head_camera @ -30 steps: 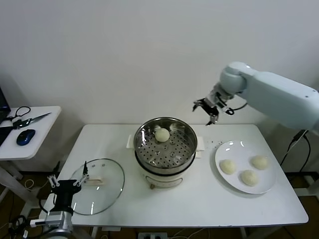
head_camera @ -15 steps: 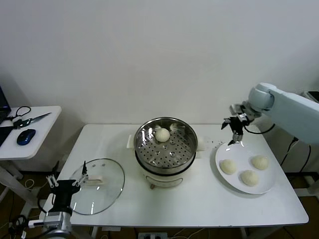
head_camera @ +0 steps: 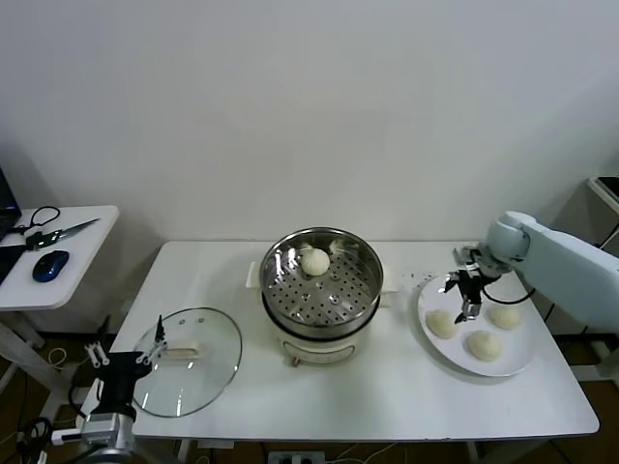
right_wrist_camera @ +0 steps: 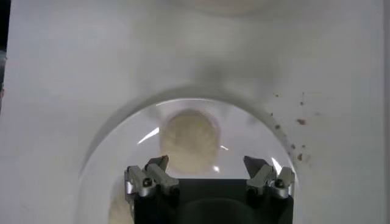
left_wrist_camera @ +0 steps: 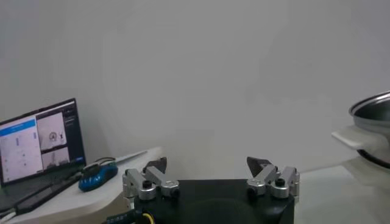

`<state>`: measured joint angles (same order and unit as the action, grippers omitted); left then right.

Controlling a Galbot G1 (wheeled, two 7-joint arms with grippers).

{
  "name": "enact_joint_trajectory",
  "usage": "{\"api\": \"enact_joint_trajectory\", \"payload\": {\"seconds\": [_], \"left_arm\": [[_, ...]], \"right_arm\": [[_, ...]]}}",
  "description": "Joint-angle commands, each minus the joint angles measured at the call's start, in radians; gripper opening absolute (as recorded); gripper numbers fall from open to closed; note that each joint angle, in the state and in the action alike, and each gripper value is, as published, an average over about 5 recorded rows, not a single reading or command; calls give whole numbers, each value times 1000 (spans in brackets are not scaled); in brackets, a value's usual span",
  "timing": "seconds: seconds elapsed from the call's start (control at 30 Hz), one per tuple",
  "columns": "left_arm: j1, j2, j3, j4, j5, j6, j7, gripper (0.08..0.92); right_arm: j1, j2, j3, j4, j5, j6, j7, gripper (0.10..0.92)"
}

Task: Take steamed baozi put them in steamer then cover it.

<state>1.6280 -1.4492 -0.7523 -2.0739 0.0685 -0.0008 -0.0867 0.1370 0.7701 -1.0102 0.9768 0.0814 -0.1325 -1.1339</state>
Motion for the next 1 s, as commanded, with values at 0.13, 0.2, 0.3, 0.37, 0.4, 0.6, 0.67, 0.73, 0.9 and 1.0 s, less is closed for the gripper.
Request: {"api": "enact_joint_trajectory", "payload": {"seconds": [0.13, 0.2, 0.3, 0.37, 0.4, 0.6, 0.67, 0.73, 0.9, 1.0], "left_arm": [[1, 0, -2, 2, 3, 2, -1, 823], [2, 0, -2, 2, 3, 1, -1, 823], [4, -1, -4, 2, 4, 0, -1, 823], [4, -1, -6, 3, 4, 0, -2, 823], [4, -1, -6, 4, 4, 0, -2, 823], [1, -1, -5, 5, 6, 0, -2, 823], [2, -2, -5, 5, 7, 0, -3, 823], [3, -2, -6, 5, 7, -1, -3, 823], [5, -3, -6, 4, 8, -1, -4, 823], [5, -4, -7, 3, 8, 0, -4, 823]], "right_arm": [[-71, 33, 46, -44, -37, -2, -1, 823], [-72, 45, 51, -60, -47, 3, -1, 823], [-74, 54, 52, -75, -55, 8, -4, 823], [-76, 59, 52, -82, -54, 9, -6, 823], [-77, 62, 52, -86, -54, 10, -7, 823], [-82, 80, 58, -107, -64, 15, -4, 777], [-83, 83, 63, -111, -66, 17, -3, 741], [-82, 85, 68, -114, -65, 20, -3, 714], [-74, 81, 70, -113, -58, 23, -4, 677], [-59, 67, 64, -96, -34, 22, -2, 666]]}}
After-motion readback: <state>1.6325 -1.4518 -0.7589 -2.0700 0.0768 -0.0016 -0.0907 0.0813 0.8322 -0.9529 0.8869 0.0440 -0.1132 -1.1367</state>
